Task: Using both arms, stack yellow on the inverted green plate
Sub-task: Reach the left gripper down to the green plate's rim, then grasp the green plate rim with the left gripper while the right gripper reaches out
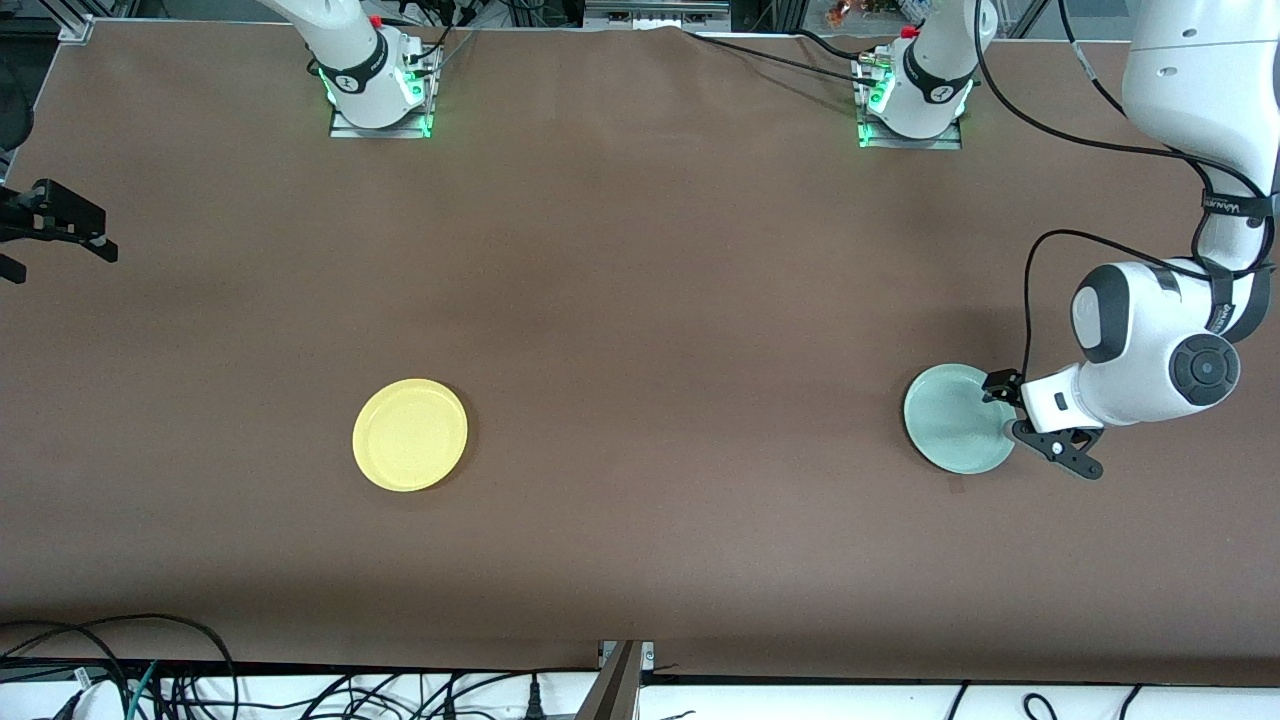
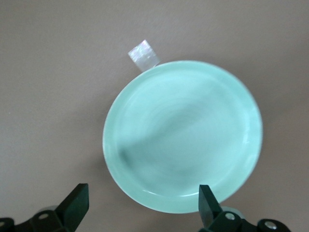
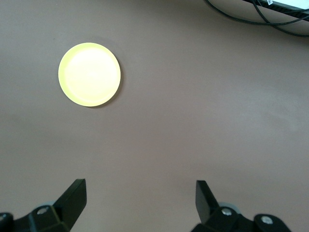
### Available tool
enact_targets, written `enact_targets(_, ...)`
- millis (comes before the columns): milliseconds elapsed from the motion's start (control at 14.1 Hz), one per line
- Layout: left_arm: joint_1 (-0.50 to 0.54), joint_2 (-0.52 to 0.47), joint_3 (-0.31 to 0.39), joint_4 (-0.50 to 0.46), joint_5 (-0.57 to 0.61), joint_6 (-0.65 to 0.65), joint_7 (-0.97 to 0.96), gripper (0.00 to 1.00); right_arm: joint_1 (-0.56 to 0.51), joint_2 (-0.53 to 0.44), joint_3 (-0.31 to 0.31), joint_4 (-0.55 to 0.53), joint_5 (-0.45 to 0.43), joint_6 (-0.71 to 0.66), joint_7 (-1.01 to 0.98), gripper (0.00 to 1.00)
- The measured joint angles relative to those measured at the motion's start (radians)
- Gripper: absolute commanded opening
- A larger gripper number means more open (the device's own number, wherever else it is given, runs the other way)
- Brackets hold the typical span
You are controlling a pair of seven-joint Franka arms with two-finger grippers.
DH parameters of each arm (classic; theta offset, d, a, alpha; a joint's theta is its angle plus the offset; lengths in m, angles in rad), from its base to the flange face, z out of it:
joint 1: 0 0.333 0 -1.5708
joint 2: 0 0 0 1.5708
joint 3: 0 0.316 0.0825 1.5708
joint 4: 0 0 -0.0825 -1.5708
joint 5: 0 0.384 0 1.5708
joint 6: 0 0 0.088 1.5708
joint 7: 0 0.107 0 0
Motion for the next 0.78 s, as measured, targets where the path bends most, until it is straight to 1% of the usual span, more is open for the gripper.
enact_targets(213, 0.003, 0.047, -0.003, -0.007, 0.000, 0.066, 0.027, 1.00, 0.000, 0.004, -0.001, 0.000, 0.000, 0.002, 0.000, 1.00)
enact_targets(284, 0.003, 0.060, -0.004, -0.008, 0.000, 0.079, 0.037, 0.92, -0.001, 0.007, -0.003, 0.000, 0.000, 0.005, 0.000, 1.00)
enact_targets(355, 0.003, 0.073, -0.004, -0.008, 0.000, 0.085, 0.048, 0.87, -0.002, 0.011, -0.007, 0.000, 0.000, 0.006, 0.000, 1.00)
enact_targets(497, 0.007, 0.092, -0.003, -0.008, 0.000, 0.101, 0.078, 0.86, -0.007, 0.015, -0.012, 0.000, 0.000, 0.009, 0.000, 1.00)
enact_targets(568, 0.011, 0.098, -0.003, -0.008, 0.000, 0.110, 0.093, 0.83, -0.007, 0.016, -0.012, 0.000, 0.000, 0.016, 0.000, 1.00)
enact_targets(639, 0.014, 0.103, -0.003, -0.008, 0.000, 0.119, 0.102, 0.78, -0.006, 0.016, -0.010, 0.000, 0.000, 0.027, 0.004, 1.00)
enact_targets(781, 0.019, 0.111, -0.002, -0.008, 0.000, 0.133, 0.112, 0.37, 0.003, 0.021, -0.005, 0.000, 0.000, 0.032, 0.023, 1.00)
